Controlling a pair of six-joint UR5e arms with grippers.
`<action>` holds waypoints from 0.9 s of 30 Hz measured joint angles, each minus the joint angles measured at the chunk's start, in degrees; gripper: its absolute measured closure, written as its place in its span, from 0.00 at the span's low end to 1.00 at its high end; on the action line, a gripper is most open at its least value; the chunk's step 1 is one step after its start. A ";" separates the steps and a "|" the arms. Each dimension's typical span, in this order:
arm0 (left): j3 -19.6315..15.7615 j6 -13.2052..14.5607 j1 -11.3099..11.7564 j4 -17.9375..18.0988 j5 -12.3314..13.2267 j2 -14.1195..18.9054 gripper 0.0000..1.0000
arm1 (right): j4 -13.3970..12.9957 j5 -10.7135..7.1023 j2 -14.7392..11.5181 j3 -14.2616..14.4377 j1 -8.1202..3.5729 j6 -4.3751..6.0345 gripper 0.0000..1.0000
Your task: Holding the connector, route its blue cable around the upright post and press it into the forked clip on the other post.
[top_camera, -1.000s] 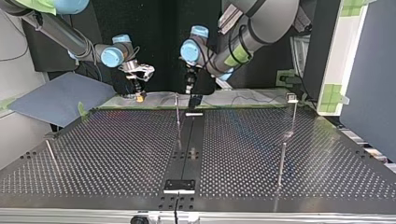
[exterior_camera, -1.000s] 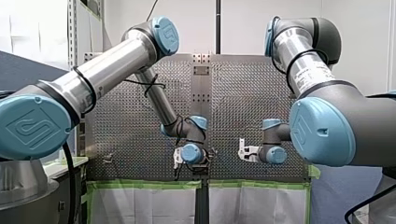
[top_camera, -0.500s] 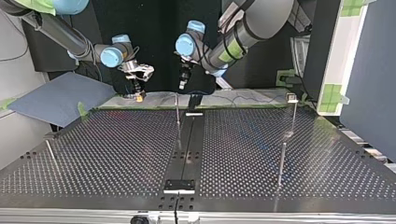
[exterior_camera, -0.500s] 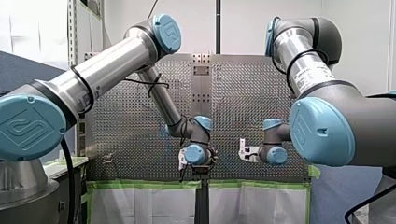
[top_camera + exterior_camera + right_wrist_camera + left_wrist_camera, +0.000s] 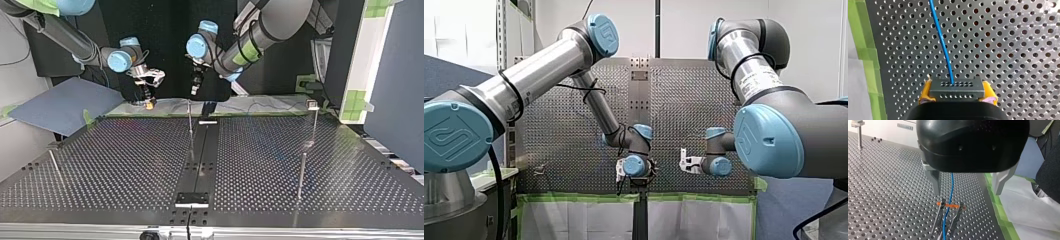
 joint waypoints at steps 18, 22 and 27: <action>-4.24 0.08 -2.45 2.57 -2.99 4.74 0.00 | 0.56 -0.10 -0.04 -0.02 -0.01 -0.01 1.00; -6.45 -1.06 -2.69 3.72 -3.17 6.96 0.00 | 0.68 -0.11 -0.03 -0.01 -0.01 -0.01 1.00; -8.82 -3.10 -2.72 4.60 -3.80 9.34 0.00 | 0.82 -0.10 -0.03 -0.01 -0.11 0.00 1.00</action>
